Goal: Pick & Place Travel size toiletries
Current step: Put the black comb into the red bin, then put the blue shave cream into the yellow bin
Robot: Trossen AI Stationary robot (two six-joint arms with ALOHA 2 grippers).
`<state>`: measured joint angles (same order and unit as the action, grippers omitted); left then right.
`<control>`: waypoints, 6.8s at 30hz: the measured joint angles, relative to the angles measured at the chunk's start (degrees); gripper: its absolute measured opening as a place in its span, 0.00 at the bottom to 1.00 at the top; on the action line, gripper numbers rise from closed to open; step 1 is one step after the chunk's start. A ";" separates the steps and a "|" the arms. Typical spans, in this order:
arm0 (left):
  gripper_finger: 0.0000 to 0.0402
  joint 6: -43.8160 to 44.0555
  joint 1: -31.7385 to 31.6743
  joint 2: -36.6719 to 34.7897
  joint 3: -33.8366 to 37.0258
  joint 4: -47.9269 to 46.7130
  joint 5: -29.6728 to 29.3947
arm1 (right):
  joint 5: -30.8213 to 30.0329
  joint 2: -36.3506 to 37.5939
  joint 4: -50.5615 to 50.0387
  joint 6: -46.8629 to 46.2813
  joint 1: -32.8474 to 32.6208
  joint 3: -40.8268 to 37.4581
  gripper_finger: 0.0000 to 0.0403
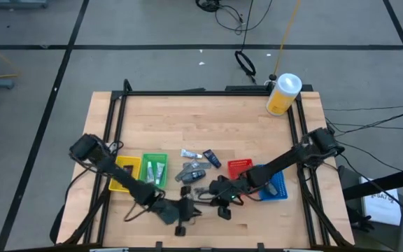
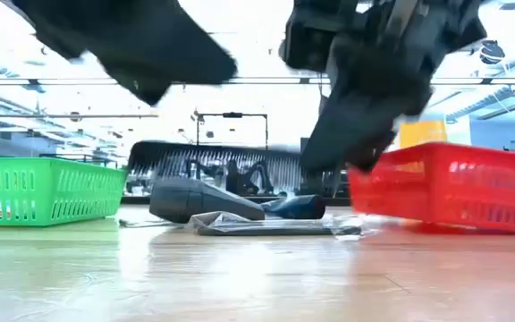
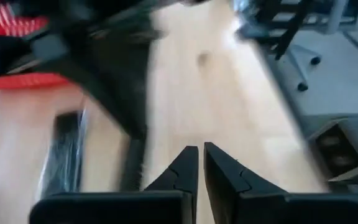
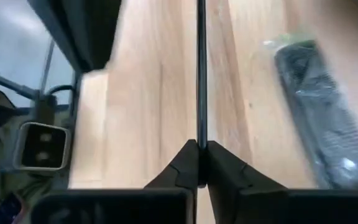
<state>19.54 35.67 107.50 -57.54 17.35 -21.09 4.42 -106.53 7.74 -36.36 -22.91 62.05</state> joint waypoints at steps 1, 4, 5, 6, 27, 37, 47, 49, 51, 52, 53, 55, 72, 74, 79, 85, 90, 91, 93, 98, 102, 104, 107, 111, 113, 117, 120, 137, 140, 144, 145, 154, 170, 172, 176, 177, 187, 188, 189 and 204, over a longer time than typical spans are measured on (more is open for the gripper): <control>0.06 -1.20 1.04 -0.87 0.00 -0.53 -1.95 | 0.03 1.85 -1.79 -0.18 -0.24 -0.01 0.02; 0.06 -4.33 3.69 -2.45 0.07 -1.60 -10.06 | -0.16 8.38 -8.90 -2.32 -1.37 0.06 0.02; 0.06 -4.69 4.34 -2.62 0.02 -2.02 -13.11 | -0.12 10.80 -12.35 -3.40 -1.80 0.04 0.02; 0.06 -4.83 4.94 -2.62 0.02 -2.43 -16.34 | -0.11 13.10 -15.36 -4.52 -2.13 0.04 0.02; 0.06 12.23 3.18 -2.03 0.02 -20.46 -25.61 | -6.15 30.93 -53.67 -46.09 -4.14 -3.62 0.03; 0.06 17.95 3.57 -2.03 3.63 -20.63 -25.64 | -7.45 25.81 -35.70 -55.80 0.23 -9.74 0.03; 0.06 21.20 4.10 -2.03 5.35 -20.62 -25.58 | -7.58 25.78 -32.93 -60.52 0.82 -12.59 0.16; 0.06 21.25 4.33 -2.03 5.35 -20.60 -25.58 | -7.60 25.78 -32.07 -60.39 0.82 -12.96 0.23; 0.06 21.28 4.53 -2.03 5.35 -20.60 -25.57 | -7.51 25.83 -31.75 -58.85 0.80 -13.03 0.31; 0.06 21.28 4.61 -2.03 5.35 -20.59 -25.53 | -7.36 26.13 -31.40 -57.39 0.80 -13.03 0.34; 0.06 21.29 4.63 -2.03 5.35 -20.54 -25.53 | -7.34 26.58 -31.10 -56.15 0.76 -13.03 0.37; 0.06 21.42 4.60 -2.03 5.35 -20.52 -25.54 | -7.35 28.24 -30.82 -54.99 0.70 -13.03 0.41; 0.06 20.47 2.36 -2.03 5.35 -20.05 -29.57 | -43.57 29.97 -5.30 4.72 -10.06 -13.03 0.38; 0.06 19.58 0.95 -2.03 5.35 -19.87 -31.29 | -43.30 25.99 2.18 14.82 -9.78 -13.03 0.37; 0.06 17.27 -3.67 -2.15 5.20 -18.28 -31.04 | -37.42 15.70 18.87 30.94 -7.69 -13.03 0.36; 0.06 13.17 -9.55 -7.59 4.46 -25.33 -18.11 | -35.85 9.53 22.31 33.26 -3.18 -13.03 0.40; 0.06 14.64 -13.61 -15.38 4.46 -35.61 -13.26 | -35.59 9.86 18.23 26.81 0.66 -13.03 0.49; 0.06 15.22 -14.21 -16.70 4.44 -37.23 -13.38 | -35.37 10.23 16.40 25.74 1.72 -12.81 0.51; 0.06 16.59 -15.06 -18.66 4.44 -40.09 -14.88 | -33.16 10.48 10.63 22.90 4.24 -10.38 0.56; 0.06 19.66 -15.51 -19.41 4.44 -43.29 -22.14 | -24.87 9.06 -10.05 16.59 10.66 -0.82 0.66; 0.06 20.05 -15.71 -17.97 4.46 -43.77 -24.02 | -18.83 5.41 -20.53 16.01 15.20 5.17 0.68; 0.06 20.04 -15.75 -17.41 4.46 -43.65 -24.22 | -17.78 3.14 -23.87 15.98 16.74 7.42 0.69; 0.06 20.01 -15.78 -16.74 4.46 -44.24 -24.21 | -17.75 0.26 -29.21 15.01 18.18 9.64 0.69; 0.06 20.20 -15.80 -16.72 4.46 -44.75 -23.99 | -15.57 -2.37 -30.58 14.51 19.43 10.33 0.68; 0.06 20.15 -15.79 -16.72 4.46 -44.71 -23.96 | -12.67 -3.06 -31.04 14.75 19.90 10.33 0.67; 0.06 20.01 -15.69 -16.72 4.46 -44.64 -23.92 | -11.23 -4.11 -30.79 16.58 20.25 10.33 0.59; 0.06 20.01 -15.69 -16.72 4.46 -44.71 -23.95 | -11.55 -4.14 -30.71 17.71 20.26 10.33 0.47; 0.06 36.46 -10.87 -25.22 4.46 -64.92 -37.55 | -32.87 0.09 -12.52 45.85 12.35 7.84 0.10; 0.07 32.43 -10.62 -25.88 4.46 -60.45 -38.39 | -32.99 0.02 -3.15 48.38 12.56 3.64 0.11; 0.13 26.87 -12.19 -26.20 4.48 -53.03 -33.96 | -33.37 0.25 4.19 49.07 13.37 -0.23 0.09; 0.16 25.93 -12.99 -26.68 4.54 -51.40 -31.64 | -33.28 0.32 4.91 49.07 13.55 -0.60 0.09; 0.59 16.40 -24.65 -27.73 11.98 -20.33 -1.18 | -38.13 0.36 7.93 51.54 13.53 -1.12 0.11; 0.53 23.01 -26.75 -24.25 20.48 3.23 0.03 | -42.02 0.36 14.86 55.44 10.68 -1.10 0.11; 0.48 23.01 -26.75 -23.47 20.50 3.61 0.05 | -42.03 0.36 15.27 55.41 10.74 -1.10 0.11; 0.36 22.50 -26.72 -22.73 20.50 4.91 -0.65 | -42.12 0.36 15.26 55.01 10.77 -1.12 0.11; 0.33 22.16 -26.70 -22.73 20.50 4.86 -0.81 | -42.00 0.36 15.30 54.79 10.77 -1.12 0.11; 0.04 18.43 -26.68 -22.71 20.52 3.72 1.09 | -36.26 0.44 11.93 52.28 10.76 -1.09 0.32; 0.03 17.87 -26.68 -22.71 20.55 3.27 1.52 | -36.23 0.46 10.87 51.14 10.66 -1.03 0.37; 0.02 17.32 -26.70 -22.71 20.52 2.91 2.04 | -36.08 0.52 9.50 50.11 10.58 -0.98 0.43; 0.04 13.05 -21.22 -38.47 5.97 -52.34 11.21 | -35.24 2.41 6.86 47.54 7.26 -1.08 0.84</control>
<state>32.58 14.45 69.03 -51.57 -34.99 -9.88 -30.82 -104.13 14.60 11.18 -15.65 60.97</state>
